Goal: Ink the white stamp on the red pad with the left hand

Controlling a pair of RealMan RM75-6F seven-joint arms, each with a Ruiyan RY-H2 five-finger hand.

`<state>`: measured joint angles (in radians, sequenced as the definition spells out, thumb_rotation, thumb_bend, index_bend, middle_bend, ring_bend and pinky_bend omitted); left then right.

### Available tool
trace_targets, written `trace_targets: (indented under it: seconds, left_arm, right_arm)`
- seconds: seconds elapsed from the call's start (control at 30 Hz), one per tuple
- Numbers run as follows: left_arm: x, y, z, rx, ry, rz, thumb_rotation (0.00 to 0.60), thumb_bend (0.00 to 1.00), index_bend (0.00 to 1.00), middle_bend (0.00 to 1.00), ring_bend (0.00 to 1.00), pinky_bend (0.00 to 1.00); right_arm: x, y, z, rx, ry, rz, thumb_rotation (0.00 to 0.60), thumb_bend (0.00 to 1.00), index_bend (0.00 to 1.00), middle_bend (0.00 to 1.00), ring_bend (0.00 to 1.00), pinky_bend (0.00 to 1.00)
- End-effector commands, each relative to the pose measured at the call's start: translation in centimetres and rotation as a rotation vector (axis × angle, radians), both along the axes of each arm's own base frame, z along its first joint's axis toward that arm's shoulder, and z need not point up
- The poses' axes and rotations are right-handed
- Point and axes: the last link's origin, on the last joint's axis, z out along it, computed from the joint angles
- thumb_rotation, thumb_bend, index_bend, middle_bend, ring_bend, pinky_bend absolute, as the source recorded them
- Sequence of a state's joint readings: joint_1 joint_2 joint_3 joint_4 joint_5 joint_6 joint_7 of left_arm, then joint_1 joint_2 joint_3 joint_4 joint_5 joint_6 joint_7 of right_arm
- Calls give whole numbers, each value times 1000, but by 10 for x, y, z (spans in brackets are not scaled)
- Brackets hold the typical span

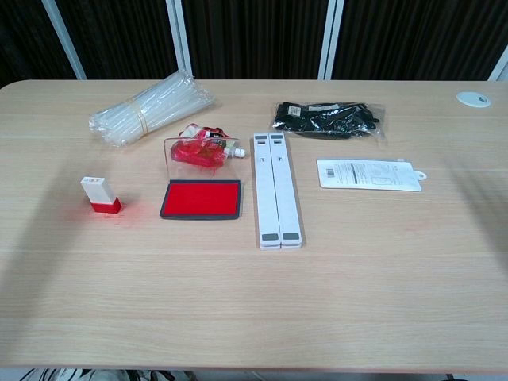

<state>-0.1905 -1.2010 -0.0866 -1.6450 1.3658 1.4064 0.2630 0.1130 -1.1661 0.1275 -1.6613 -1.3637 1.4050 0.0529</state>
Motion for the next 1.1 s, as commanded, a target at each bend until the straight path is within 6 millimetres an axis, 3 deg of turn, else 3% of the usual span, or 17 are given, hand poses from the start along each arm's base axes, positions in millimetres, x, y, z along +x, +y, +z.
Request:
trace_targets:
  seconds: [0.03,0.77,1.1]
  left_arm:
    - [-1,1,0,-1,-7,7,600,38,0,0,0,16]
    - [3,0,-6,-20,9,9,600,38,0,0,0,16]
    - [23,27,-20,-91,45,-8,600,128,0,0,0,42]
  right_arm:
    - [1,0,0,-2,2,0,600,48,0,0,0,156]
    - [-3,2,3,0,-17,-10,600,55,0,0,0,156]
    - [-2,0,1,6,-35,-18,600,60,0,0,0,156]
